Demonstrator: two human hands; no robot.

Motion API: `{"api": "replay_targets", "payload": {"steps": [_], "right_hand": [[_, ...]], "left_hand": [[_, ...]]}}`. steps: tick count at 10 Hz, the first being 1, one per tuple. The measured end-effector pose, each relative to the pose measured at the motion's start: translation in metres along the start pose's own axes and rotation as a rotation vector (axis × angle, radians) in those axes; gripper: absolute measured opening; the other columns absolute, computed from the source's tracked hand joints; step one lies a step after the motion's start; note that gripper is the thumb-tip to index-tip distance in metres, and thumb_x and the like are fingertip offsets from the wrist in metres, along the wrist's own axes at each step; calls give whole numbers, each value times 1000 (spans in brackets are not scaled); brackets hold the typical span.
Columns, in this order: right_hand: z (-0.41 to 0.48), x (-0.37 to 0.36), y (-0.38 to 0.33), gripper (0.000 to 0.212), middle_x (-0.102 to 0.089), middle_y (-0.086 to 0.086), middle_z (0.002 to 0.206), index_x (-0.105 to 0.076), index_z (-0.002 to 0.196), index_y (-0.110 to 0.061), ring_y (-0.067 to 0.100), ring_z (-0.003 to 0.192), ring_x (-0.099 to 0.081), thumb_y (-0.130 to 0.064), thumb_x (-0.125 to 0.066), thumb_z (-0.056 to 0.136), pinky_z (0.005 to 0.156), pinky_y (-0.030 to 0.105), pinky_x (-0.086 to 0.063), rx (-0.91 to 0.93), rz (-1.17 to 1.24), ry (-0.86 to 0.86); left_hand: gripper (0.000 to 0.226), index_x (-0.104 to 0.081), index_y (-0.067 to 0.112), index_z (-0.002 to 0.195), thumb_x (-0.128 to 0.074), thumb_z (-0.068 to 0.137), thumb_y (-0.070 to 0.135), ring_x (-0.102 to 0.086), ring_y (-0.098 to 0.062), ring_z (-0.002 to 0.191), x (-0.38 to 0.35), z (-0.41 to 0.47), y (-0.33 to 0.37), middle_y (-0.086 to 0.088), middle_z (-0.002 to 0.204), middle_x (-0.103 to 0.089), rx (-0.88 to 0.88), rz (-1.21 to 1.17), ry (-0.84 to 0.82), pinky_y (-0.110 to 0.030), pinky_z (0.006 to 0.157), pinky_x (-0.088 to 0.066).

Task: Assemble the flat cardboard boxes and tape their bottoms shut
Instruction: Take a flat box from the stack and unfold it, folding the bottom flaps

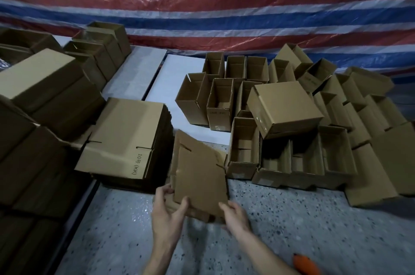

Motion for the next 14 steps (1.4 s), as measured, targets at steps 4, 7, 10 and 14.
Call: {"api": "replay_targets", "payload": {"steps": [4,7,10,14], "right_hand": [[-85,71,27,68,-46,-26,127,-45,130,-55,-11,106,-47,-78,-62,69,85,19,-42,320,97,-108],[-86,148,41,95,-14,-23,150,-33,141,-57,6,143,-11,-60,-87,63,123,46,-16,537,-236,37],[-99,147,80,43,-40,-15,117,-68,103,-35,2,102,-50,-44,-90,67,89,7,-44,703,-399,421],[-113,112,83,98,-41,13,138,-47,133,-14,36,126,-47,-9,-95,47,103,49,-48,488,-28,584]], "left_hand": [[46,-53,33,84,-59,53,0,-55,-15,70,-11,-145,56,-5,96,-54,-206,38,-57,-4,66,-44],[45,-64,33,92,-68,77,-9,-66,-7,91,34,-132,-94,5,101,-66,-135,101,-297,-8,84,-49],[51,-64,24,91,-59,76,-24,-62,-6,98,-20,-113,2,-1,102,-64,-148,239,-283,-5,84,-41],[26,-60,23,115,-70,92,31,-53,-19,113,-31,-107,-19,-3,120,-57,176,232,-260,-31,98,-41]]}}
Point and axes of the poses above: each hand's wrist, its own z-axis towards the middle knuckle, its own x-axis out of the back of the hand, y = z × x, the point moved 4 cm from there along z, towards the middle knuckle
